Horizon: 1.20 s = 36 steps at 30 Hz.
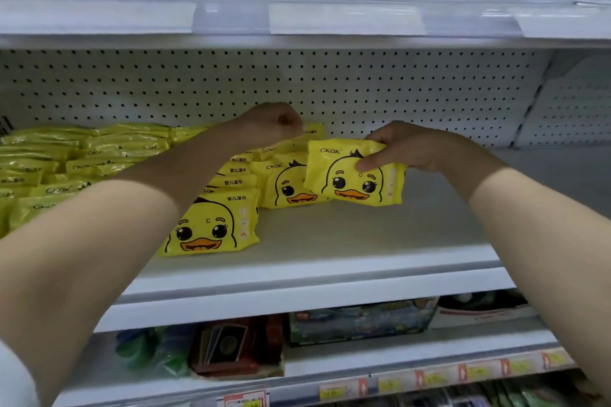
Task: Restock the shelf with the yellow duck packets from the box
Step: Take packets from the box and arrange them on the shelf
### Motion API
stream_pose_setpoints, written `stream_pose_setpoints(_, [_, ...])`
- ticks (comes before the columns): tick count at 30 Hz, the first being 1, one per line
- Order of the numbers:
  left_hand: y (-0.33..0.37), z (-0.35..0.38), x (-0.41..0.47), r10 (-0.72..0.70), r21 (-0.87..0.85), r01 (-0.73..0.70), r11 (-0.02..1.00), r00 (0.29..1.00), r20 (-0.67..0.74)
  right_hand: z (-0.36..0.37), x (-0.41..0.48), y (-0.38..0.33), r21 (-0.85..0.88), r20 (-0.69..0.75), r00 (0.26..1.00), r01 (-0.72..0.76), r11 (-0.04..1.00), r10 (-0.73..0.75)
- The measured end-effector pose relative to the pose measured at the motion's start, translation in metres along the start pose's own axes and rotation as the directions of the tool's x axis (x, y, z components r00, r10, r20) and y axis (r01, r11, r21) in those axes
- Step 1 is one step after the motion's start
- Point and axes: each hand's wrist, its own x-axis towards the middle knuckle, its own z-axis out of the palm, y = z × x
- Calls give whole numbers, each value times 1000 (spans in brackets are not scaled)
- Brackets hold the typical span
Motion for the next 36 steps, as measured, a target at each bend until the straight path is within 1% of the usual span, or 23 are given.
stream_pose_setpoints(1, [7,-3,-4,15,-33,-14,999,1000,17,4,4,-3,-20,10,1000,7,1000,-6])
stream_pose_setpoints(2, [13,-4,-7,45,-31,-44,999,997,59,9,7,-6,-34,20,1000,11,999,-10])
stream_pose_setpoints(3, [19,-3,-11,73,-2,-73,997,991,115,15,11,-9,-43,30,999,12,999,-10])
stream_pose_setpoints(5, [26,2,-17,72,137,-104,985,972,224,27,18,-14,-55,52,999,19,998,-16])
stream_pose_setpoints(7, [23,8,-17,39,292,-111,950,970,242,38,24,-17,-74,71,997,42,996,-37])
stream_pose_setpoints(8, [19,11,-17,26,337,-106,935,972,233,43,25,-18,-78,75,996,53,995,-47])
stream_pose_setpoints(11, [4,15,-20,-8,340,-66,938,977,213,57,29,-19,-67,55,995,93,993,-89])
stream_pose_setpoints(13, [-3,16,-21,-16,362,-52,931,983,182,67,32,-19,-96,-7,991,131,987,-132])
stream_pose_setpoints(16, [-10,18,-23,-23,419,-30,907,993,120,79,35,-18,-181,-142,974,151,972,-177])
stream_pose_setpoints(18, [-12,22,-27,-36,456,1,890,997,69,85,34,-16,-233,-215,951,172,957,-223])
stream_pose_setpoints(19, [-12,25,-30,-39,463,18,886,999,37,87,34,-15,-289,-251,934,177,941,-253])
stream_pose_setpoints(21, [-10,29,-36,-27,461,35,887,999,-23,90,31,-13,-383,-298,907,173,907,-298])
stream_pose_setpoints(22, [-8,31,-40,-23,466,42,884,999,-47,92,29,-12,-402,-312,900,167,900,-306])
stream_pose_setpoints(25, [2,32,-51,-35,496,90,864,992,-119,93,20,-11,-424,-332,890,154,893,-311])
stream_pose_setpoints(28, [12,31,-68,-44,446,136,884,977,-210,88,4,-16,-432,-336,888,149,889,-313])
stream_pose_setpoints(31, [25,27,-91,-41,403,173,899,948,-314,84,-15,-23,-480,-325,894,127,868,-310])
stream_pose_setpoints(36, [44,21,-140,-144,328,291,899,903,-406,93,-44,-34,-469,-284,927,89,878,-246])
